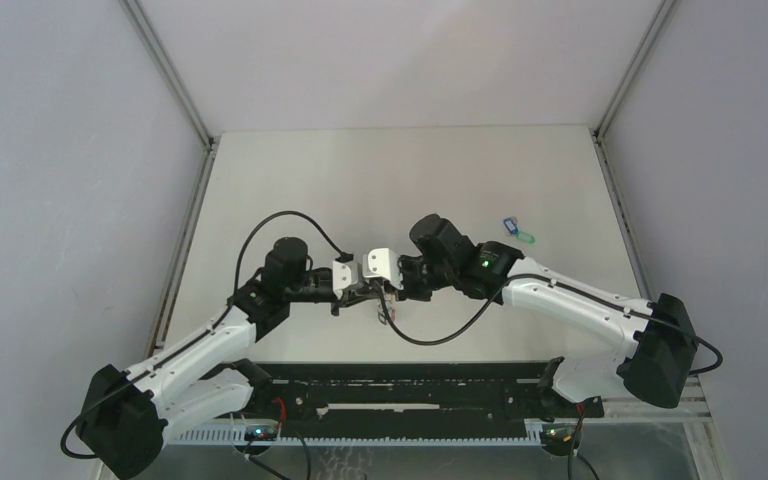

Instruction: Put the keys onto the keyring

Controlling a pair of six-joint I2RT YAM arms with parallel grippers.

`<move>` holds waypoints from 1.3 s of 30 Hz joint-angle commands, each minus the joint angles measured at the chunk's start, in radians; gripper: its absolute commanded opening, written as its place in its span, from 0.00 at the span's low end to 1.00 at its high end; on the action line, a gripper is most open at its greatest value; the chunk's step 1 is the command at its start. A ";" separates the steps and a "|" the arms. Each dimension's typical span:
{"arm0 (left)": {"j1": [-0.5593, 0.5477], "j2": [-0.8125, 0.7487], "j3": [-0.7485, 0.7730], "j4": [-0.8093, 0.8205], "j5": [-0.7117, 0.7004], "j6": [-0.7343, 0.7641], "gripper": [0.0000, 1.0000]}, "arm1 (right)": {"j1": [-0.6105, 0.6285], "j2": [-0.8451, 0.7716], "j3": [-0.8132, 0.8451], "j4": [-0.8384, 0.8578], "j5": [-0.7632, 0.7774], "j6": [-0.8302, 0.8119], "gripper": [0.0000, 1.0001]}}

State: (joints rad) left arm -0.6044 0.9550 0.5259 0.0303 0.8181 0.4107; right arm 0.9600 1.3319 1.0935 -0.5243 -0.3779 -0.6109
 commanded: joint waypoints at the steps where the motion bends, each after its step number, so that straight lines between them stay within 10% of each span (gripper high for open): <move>1: -0.009 -0.018 0.056 0.072 0.016 -0.009 0.00 | 0.012 -0.002 0.054 0.070 -0.044 0.019 0.00; 39: 0.017 0.018 0.032 0.329 -0.152 -0.351 0.00 | 0.072 -0.075 -0.093 0.151 0.145 -0.086 0.00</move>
State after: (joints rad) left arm -0.6018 0.9779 0.5259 0.1638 0.6872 0.1387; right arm 1.0039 1.2781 1.0222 -0.3790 -0.2348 -0.6861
